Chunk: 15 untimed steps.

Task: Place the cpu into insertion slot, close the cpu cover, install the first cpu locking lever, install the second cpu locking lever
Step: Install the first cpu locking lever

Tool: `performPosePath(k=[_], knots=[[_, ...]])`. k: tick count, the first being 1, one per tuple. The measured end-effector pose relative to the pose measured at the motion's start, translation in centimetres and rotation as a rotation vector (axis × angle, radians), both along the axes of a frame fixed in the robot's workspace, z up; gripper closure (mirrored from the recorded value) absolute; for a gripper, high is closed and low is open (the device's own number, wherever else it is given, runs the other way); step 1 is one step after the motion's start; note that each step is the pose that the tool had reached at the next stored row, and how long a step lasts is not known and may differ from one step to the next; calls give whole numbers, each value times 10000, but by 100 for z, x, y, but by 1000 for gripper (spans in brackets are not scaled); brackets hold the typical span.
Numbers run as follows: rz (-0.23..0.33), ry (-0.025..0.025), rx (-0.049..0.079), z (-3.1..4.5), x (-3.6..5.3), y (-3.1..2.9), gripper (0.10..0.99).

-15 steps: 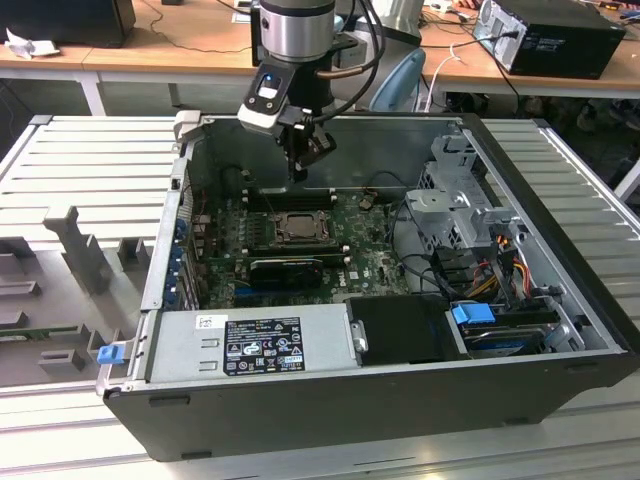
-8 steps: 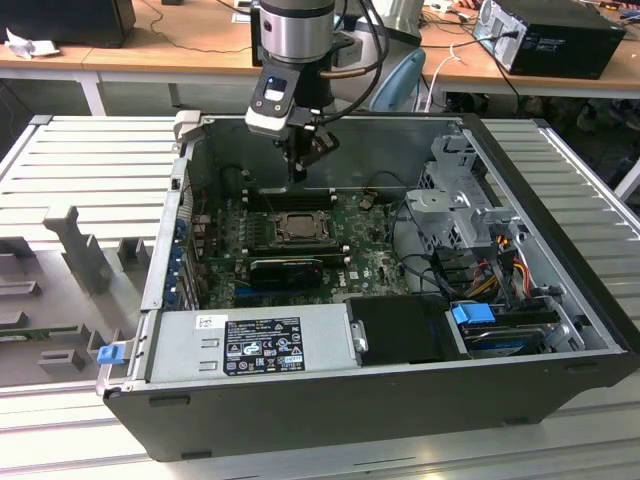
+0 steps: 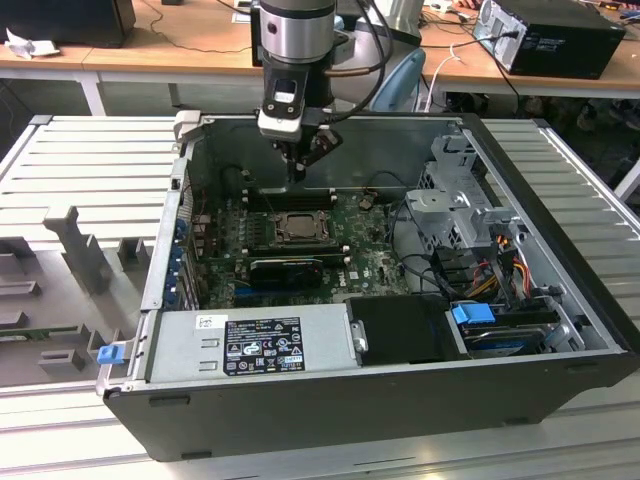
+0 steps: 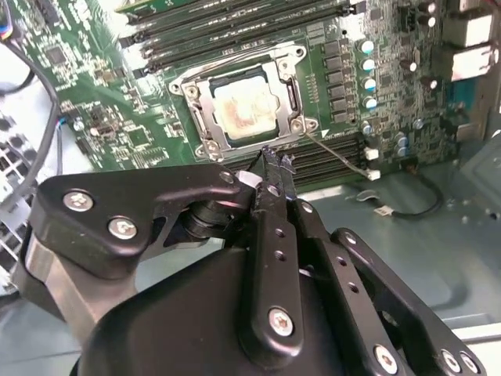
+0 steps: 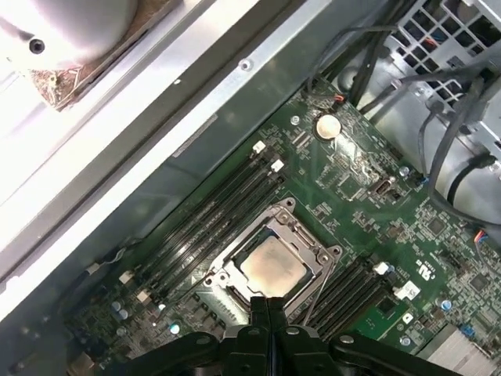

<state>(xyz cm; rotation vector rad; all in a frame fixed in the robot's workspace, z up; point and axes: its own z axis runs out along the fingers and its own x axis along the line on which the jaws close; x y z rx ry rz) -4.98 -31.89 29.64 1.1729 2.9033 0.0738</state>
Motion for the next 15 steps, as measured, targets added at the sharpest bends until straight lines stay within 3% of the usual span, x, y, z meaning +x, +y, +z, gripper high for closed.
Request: performPosePath(k=[6, 15], knots=[[892, 0, 0, -1, 0, 0, 980], [3079, 0, -2, -10, 0, 0, 980]])
